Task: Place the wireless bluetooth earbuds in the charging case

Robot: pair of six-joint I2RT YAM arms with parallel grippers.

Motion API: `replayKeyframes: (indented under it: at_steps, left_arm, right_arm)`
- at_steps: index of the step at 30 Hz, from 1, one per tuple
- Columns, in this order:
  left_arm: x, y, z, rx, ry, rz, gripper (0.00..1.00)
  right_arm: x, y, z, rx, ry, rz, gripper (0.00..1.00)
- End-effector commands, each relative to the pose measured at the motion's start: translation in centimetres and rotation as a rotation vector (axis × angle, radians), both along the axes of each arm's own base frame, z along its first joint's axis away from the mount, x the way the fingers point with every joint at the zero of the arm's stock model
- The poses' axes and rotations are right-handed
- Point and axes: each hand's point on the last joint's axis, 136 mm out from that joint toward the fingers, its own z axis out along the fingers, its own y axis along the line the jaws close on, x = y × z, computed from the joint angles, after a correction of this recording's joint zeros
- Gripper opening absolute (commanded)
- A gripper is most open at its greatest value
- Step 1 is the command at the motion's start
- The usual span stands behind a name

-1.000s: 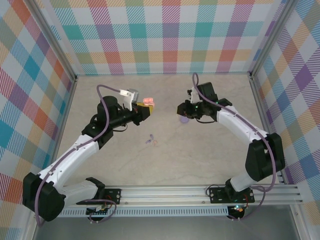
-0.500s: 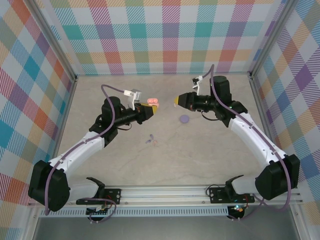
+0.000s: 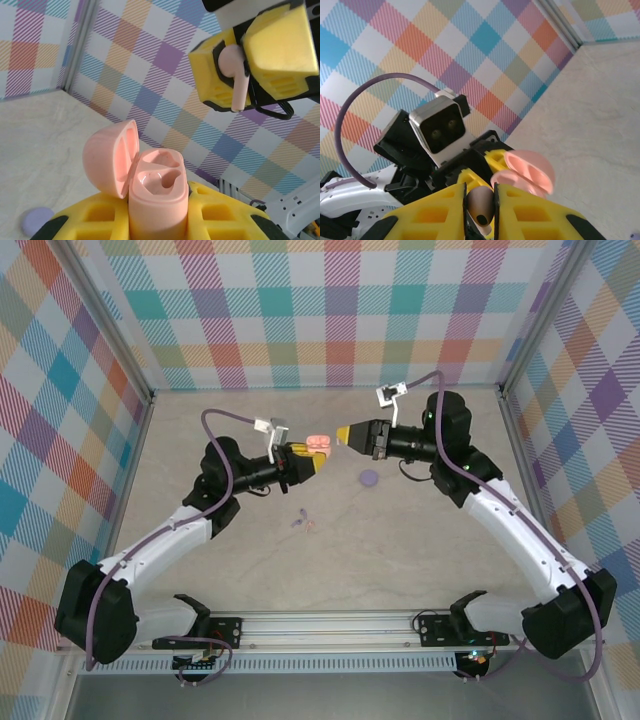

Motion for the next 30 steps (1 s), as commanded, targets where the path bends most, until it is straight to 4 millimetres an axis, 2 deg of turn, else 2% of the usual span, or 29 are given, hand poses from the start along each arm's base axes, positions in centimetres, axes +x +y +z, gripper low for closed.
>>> replayKeyframes:
  at_steps: [1,6,11,30]
  left_arm:
    - [-2.3,-0.1,2.9,-0.027,-0.194,-0.043,0.19]
    - [-3.2,-0.2,3.7,0.008,-0.287,-0.043,0.19]
    - [-3.7,-0.4,4.4,0.017,-0.324,-0.051,0.19]
    - [-3.2,-0.5,6.5,-0.05,-0.272,-0.018,0.2]
  right_arm:
    - [-1.6,0.1,4.5,0.056,-0.189,0.005,0.19]
    - [-2.8,0.6,5.4,0.055,-0.268,-0.001,0.2]
    - [-3.0,0.8,5.3,0.052,-0.312,-0.026,0.2]
    - [-2.7,1.5,4.2,0.016,-0.356,-0.06,0.2]
